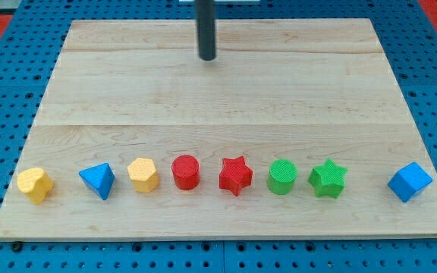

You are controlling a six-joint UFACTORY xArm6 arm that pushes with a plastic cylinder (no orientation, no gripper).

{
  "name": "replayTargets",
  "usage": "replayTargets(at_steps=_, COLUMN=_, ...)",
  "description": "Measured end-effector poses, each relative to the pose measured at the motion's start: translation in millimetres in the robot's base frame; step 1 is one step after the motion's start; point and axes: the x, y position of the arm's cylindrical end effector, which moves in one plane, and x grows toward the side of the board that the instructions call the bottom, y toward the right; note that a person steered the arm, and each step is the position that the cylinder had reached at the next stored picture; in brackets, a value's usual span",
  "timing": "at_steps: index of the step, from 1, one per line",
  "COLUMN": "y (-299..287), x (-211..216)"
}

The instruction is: Place your arm to the bottom of the green star

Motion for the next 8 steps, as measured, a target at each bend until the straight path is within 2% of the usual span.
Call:
replayTargets(at_steps=1, y=113, x=-16)
replayTargets(at_steps=2, y=215, x=-9)
replayTargets(at_steps=3, y=269, x=33)
replayTargets(at_steps=5, y=331, x=151)
replayTargets(at_steps=6, y=333, x=170)
replayTargets(at_steps=8, y=328, x=309)
